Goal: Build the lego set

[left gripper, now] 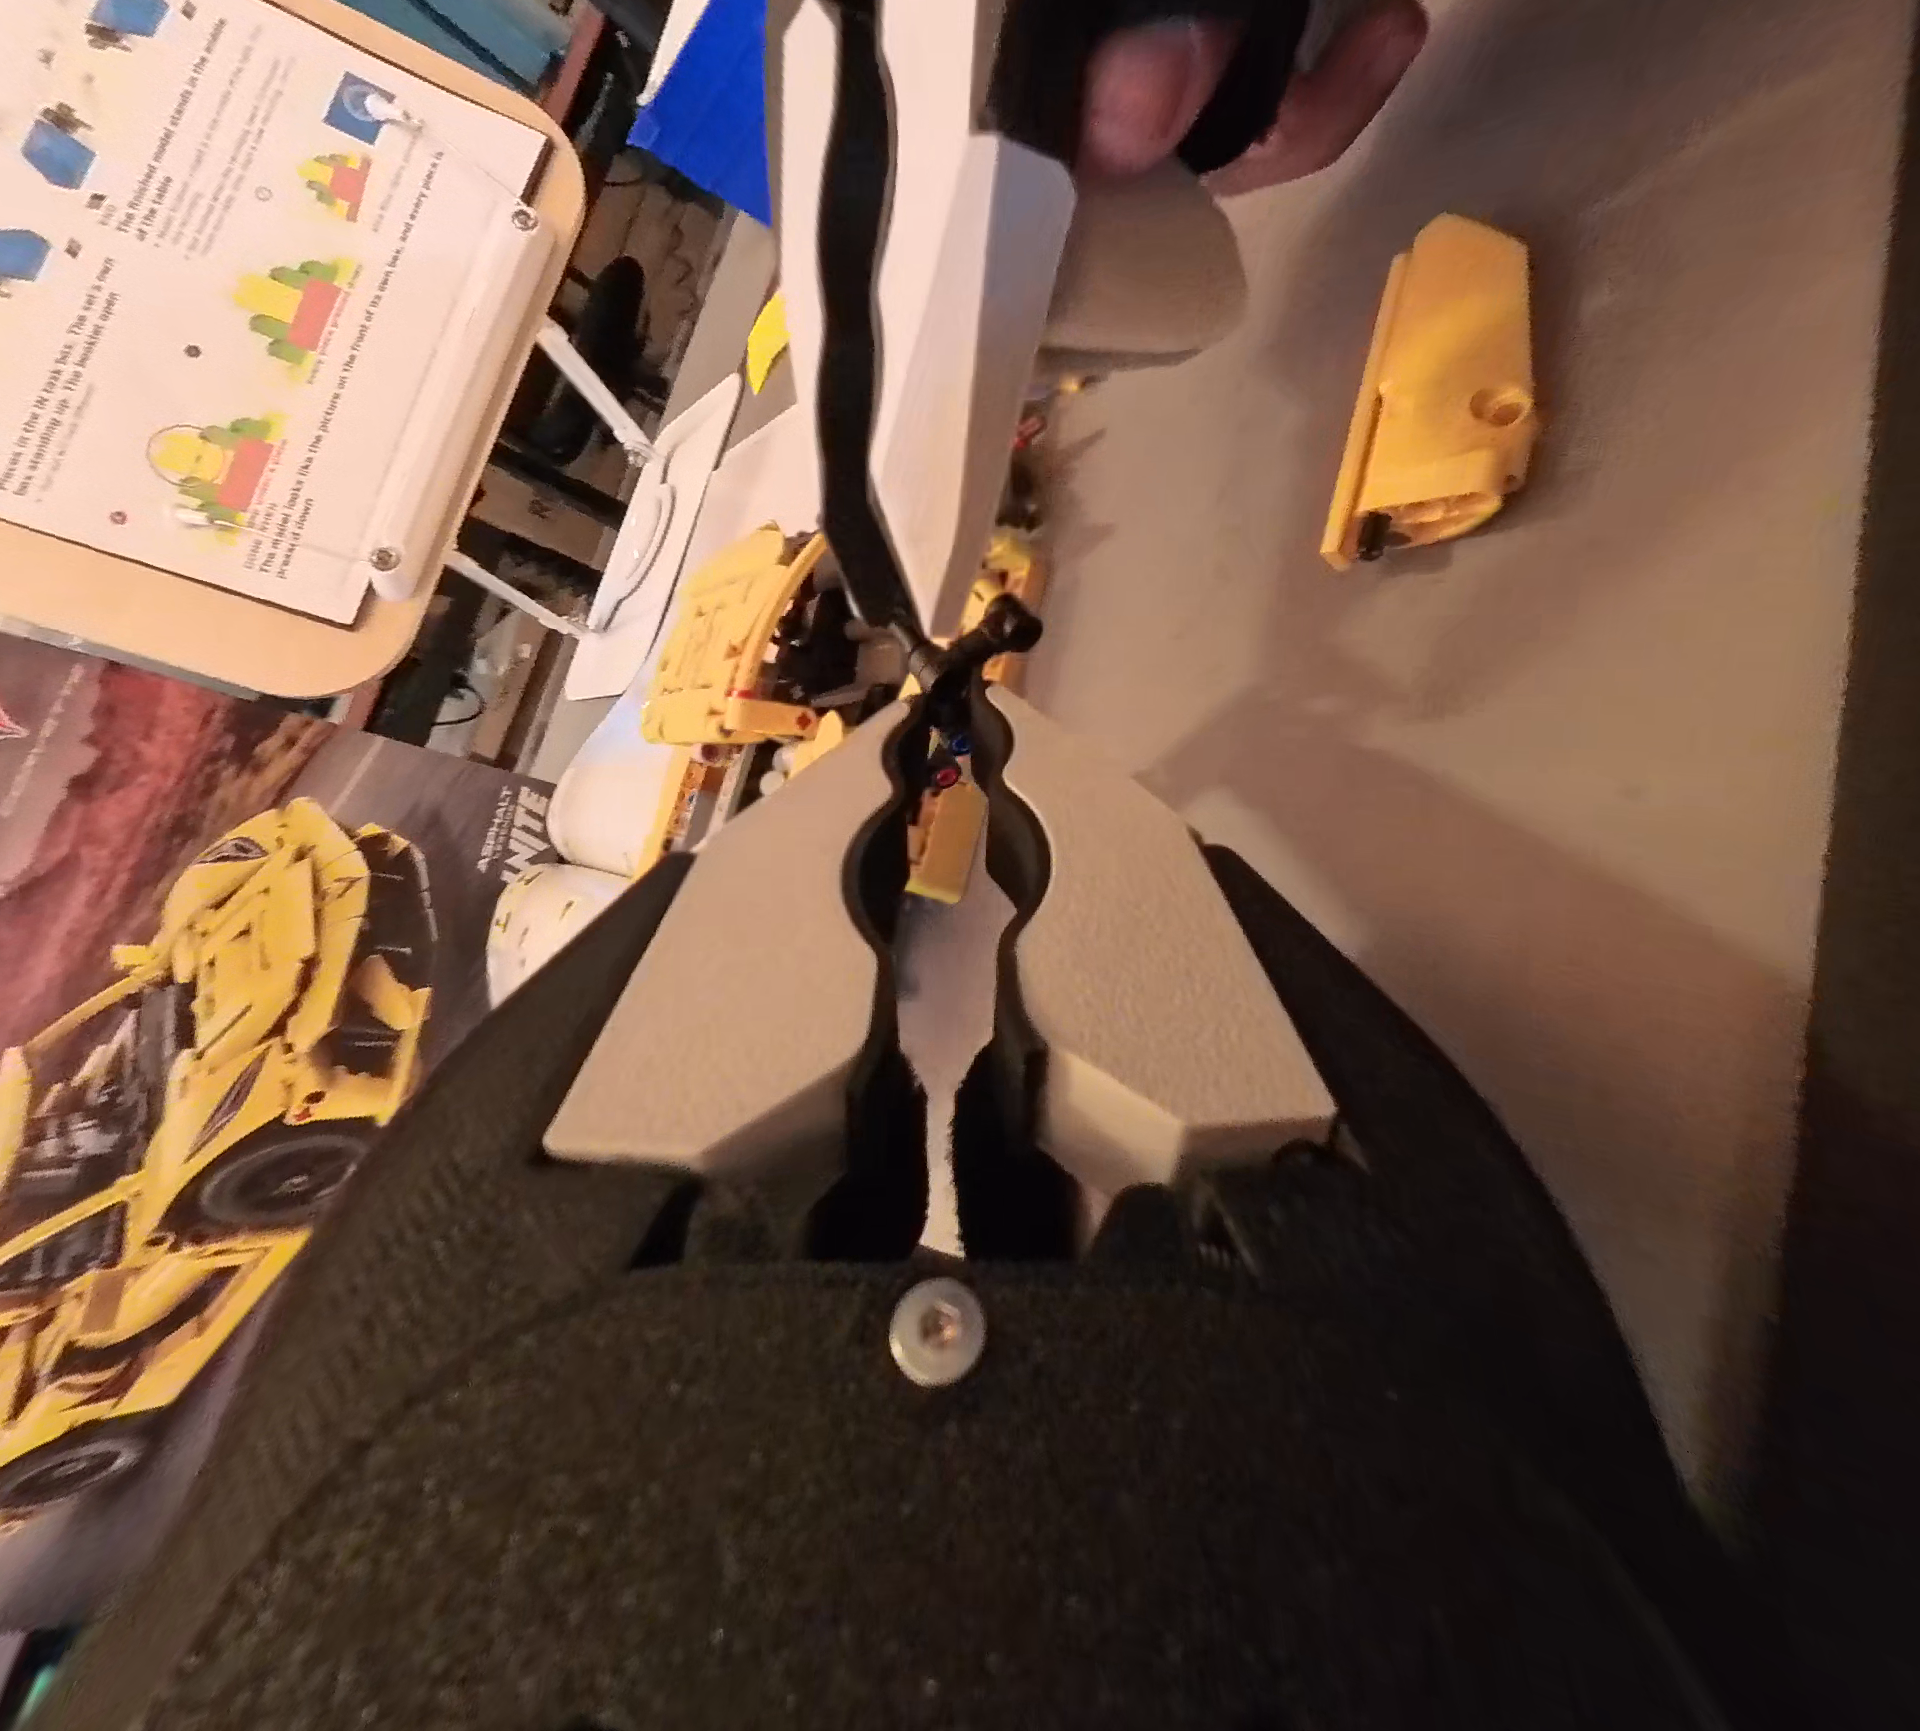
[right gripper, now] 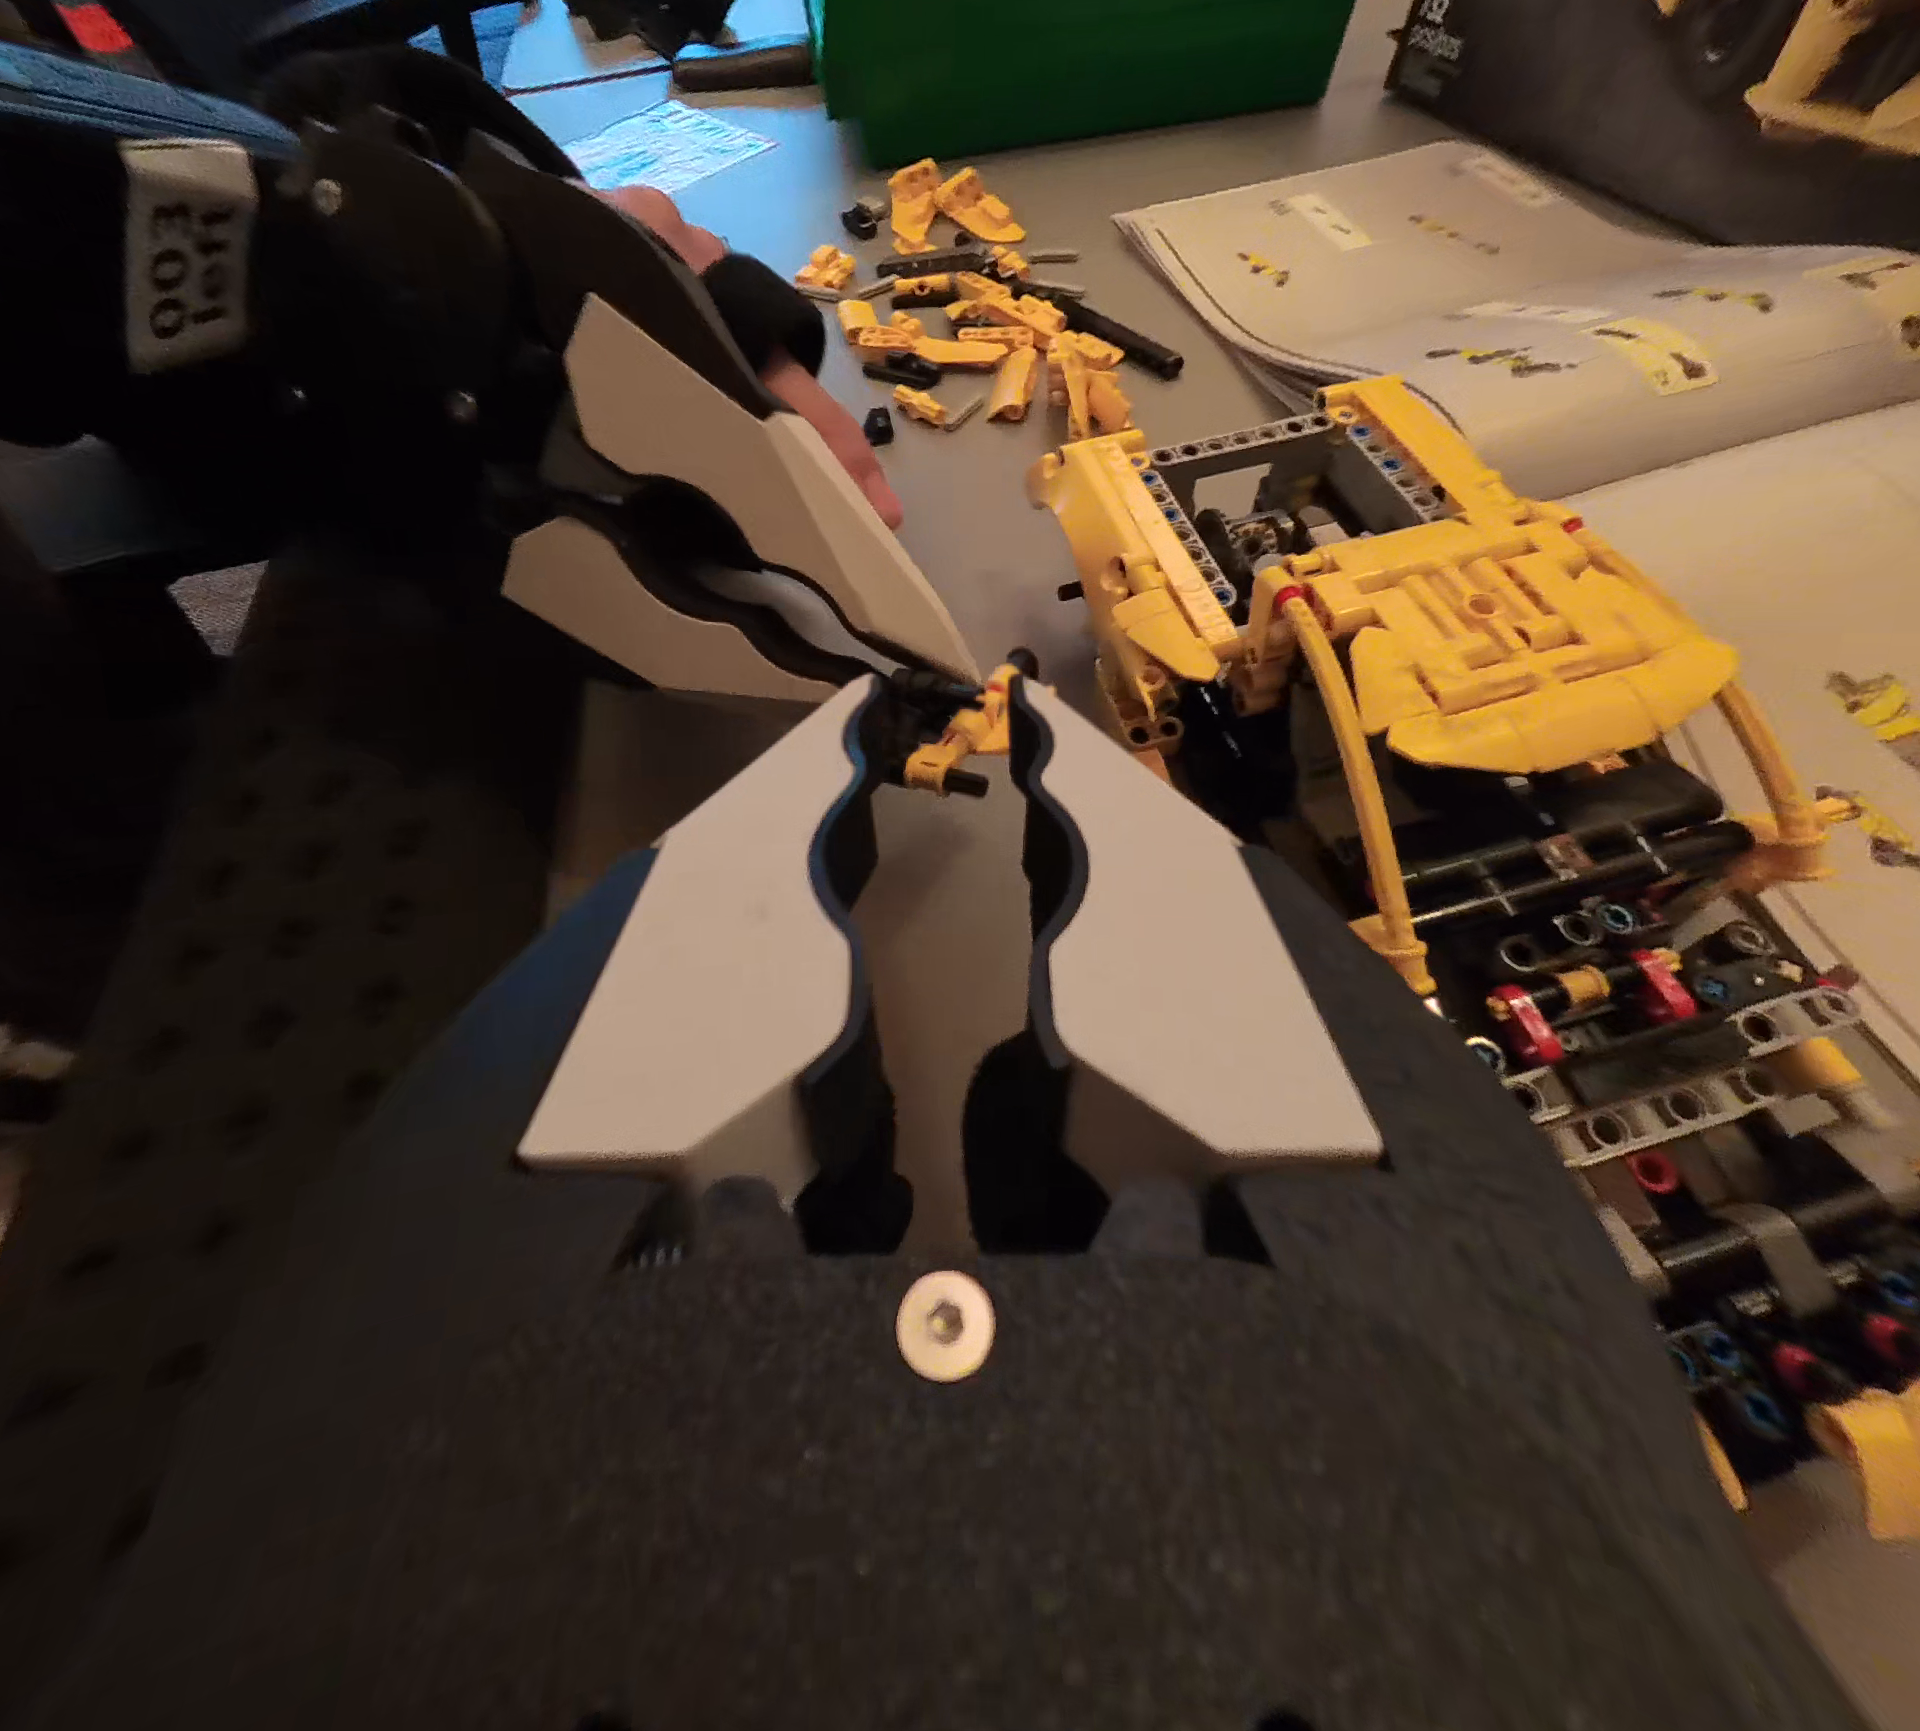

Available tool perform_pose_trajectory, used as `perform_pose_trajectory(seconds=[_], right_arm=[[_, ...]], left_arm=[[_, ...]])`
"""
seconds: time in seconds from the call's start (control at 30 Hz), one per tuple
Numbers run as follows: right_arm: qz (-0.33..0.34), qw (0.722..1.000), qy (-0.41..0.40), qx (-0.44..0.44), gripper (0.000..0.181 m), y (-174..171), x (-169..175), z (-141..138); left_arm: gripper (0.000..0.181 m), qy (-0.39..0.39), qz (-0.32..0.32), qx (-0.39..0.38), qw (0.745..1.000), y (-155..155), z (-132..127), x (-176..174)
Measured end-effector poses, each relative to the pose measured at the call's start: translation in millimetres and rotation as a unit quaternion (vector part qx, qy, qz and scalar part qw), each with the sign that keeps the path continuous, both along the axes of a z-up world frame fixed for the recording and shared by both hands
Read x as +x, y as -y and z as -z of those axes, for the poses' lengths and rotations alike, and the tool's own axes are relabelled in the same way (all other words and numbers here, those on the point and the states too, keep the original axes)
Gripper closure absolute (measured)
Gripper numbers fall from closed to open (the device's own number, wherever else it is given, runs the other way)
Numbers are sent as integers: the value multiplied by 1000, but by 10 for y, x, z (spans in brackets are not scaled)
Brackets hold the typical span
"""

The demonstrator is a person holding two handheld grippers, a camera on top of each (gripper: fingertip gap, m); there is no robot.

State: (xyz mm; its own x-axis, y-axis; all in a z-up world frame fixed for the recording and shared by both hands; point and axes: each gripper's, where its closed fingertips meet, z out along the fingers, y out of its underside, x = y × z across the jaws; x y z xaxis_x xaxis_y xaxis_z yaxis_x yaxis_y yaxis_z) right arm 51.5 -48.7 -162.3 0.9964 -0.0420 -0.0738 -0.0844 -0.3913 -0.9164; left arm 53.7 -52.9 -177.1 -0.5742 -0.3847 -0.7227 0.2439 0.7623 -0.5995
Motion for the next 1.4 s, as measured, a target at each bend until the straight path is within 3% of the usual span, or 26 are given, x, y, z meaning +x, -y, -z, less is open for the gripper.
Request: perform_pose_trajectory(seconds=[0.33,0.6,0.67,0.77,0.9,1.03,1.13,1.4], right_arm=[[21,1000,18,2,161,-20,37,-26],[-34,989,-129,66,167,75,-83,-223],[-40,984,-154,83,167,100,-81,-271],[-64,973,-190,114,167,153,-116,-381],[-141,952,-236,132,167,189,-360,-499],[-184,946,-237,121,167,168,-542,-498],[-193,945,-235,123,166,163,-587,-509],[-205,943,-231,124,166,160,-636,-524]], left_arm=[[175,6,-40,-21,999,-9,-113,78],[174,15,20,-103,994,72,-339,-91],[166,-7,43,-138,989,78,-405,-161],[154,-84,69,-225,968,23,-527,-216],[131,-240,121,-312,911,51,-524,-316],[132,-320,174,-357,861,113,-602,-479],[144,-365,207,-381,824,106,-675,-580],[156,-361,216,-345,839,164,-559,-644]])
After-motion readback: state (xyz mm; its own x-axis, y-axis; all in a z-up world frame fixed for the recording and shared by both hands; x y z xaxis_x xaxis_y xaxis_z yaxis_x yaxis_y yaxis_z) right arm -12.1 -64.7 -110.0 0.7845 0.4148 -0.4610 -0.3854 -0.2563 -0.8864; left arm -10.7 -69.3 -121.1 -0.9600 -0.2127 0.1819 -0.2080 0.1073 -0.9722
